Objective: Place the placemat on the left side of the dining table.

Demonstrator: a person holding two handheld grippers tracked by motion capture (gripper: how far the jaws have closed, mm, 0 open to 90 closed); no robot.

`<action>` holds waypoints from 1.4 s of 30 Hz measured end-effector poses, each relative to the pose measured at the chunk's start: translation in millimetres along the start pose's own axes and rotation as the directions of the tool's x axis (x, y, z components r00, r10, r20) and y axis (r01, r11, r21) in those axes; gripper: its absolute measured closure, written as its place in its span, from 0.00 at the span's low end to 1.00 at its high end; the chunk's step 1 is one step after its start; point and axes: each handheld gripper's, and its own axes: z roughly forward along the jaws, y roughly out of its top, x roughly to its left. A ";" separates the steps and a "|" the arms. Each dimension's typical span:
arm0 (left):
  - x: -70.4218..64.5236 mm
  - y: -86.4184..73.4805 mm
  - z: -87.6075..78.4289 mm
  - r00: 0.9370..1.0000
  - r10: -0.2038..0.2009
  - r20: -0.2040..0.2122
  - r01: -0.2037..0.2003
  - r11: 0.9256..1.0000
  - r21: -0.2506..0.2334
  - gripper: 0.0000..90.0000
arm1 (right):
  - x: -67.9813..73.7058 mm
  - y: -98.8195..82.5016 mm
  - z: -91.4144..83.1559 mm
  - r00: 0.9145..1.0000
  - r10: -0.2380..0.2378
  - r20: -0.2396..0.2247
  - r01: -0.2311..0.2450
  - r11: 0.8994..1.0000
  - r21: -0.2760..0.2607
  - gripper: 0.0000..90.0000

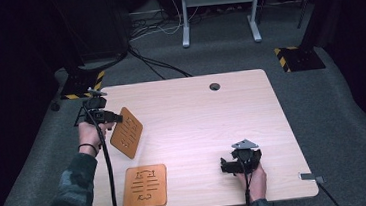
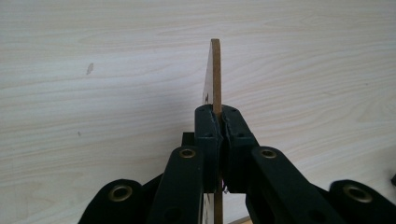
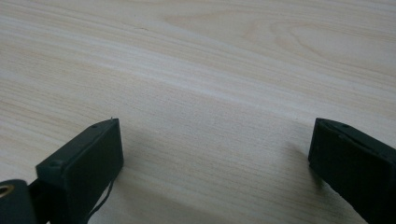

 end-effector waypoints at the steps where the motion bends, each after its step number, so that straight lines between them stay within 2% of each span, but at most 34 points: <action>1: 2.8 0.6 2.0 1.000 -0.011 -0.001 0.011 1.000 0.001 0.96 | 0.0 0.0 0.0 1.000 0.000 0.000 0.000 1.000 0.000 0.03; 4: 10.8 2.8 7.7 0.999 -0.039 -0.008 0.039 0.999 0.010 0.96 | 0.0 0.0 0.0 1.000 0.001 0.001 -0.001 1.000 0.000 0.03; 10: 23.7 5.9 14.4 0.998 -0.062 -0.031 0.063 0.998 0.024 0.96 | 0.2 -0.1 -0.3 1.000 0.003 0.005 -0.003 1.000 -0.002 0.03; 18: 37.2 8.3 23.9 0.992 -0.120 -0.032 0.120 0.993 0.013 0.96 | 0.0 -0.1 -0.6 1.000 0.007 0.007 -0.007 1.000 -0.004 0.04; 20: 40.8 8.9 25.5 0.993 -0.116 -0.029 0.117 0.993 0.014 0.96 | 0.0 -0.1 -0.6 1.000 0.007 0.007 -0.007 1.000 -0.004 0.04; 22: 43.0 9.4 27.8 0.990 -0.141 -0.026 0.142 0.990 0.007 0.96 | 0.0 -0.1 -0.6 1.000 0.007 0.008 -0.007 1.000 -0.005 0.04; 24: 46.6 10.1 28.0 0.989 -0.143 -0.024 0.143 0.990 0.010 0.96 | 0.0 -0.2 -0.7 1.000 0.007 0.009 -0.007 1.000 -0.005 0.04; 25: 47.5 10.3 28.7 0.987 -0.160 -0.020 0.160 0.987 0.004 0.96 | 0.0 -0.2 -0.8 1.000 0.008 0.010 -0.008 1.000 -0.005 0.04; 29: 53.3 13.1 29.7 0.984 -0.176 -0.023 0.176 0.984 -0.002 0.96 | -0.2 -0.3 -0.8 1.000 0.007 0.013 -0.007 1.000 -0.005 0.04; 35: 53.5 15.1 31.9 0.980 -0.194 -0.035 0.193 0.981 -0.028 0.96 | -0.5 -0.5 -1.0 1.000 0.008 0.016 -0.008 1.000 -0.006 0.05; 36: 55.0 15.2 31.9 0.983 -0.179 -0.036 0.178 0.984 -0.027 0.96 | -0.5 -0.5 -1.0 1.000 0.008 0.016 -0.008 1.000 -0.007 0.05; 38: 57.0 15.0 31.4 0.983 -0.180 -0.038 0.180 0.984 -0.019 0.96 | -0.5 -0.5 -1.0 1.000 0.008 0.016 -0.008 1.000 -0.007 0.05; 40: 58.4 14.4 31.8 0.979 -0.197 -0.042 0.197 0.980 -0.023 0.95 | -0.5 -0.6 -1.1 1.000 0.008 0.016 -0.008 1.000 -0.007 0.05; 41: 59.7 14.2 32.3 0.980 -0.196 -0.044 0.194 0.981 -0.028 0.95 | -0.6 -0.6 -1.0 1.000 0.008 0.016 -0.008 1.000 -0.007 0.05; 42: 60.9 13.7 31.6 0.978 -0.201 -0.047 0.201 0.980 -0.015 0.95 | -0.6 -0.6 -1.0 1.000 0.008 0.016 -0.008 1.000 -0.008 0.05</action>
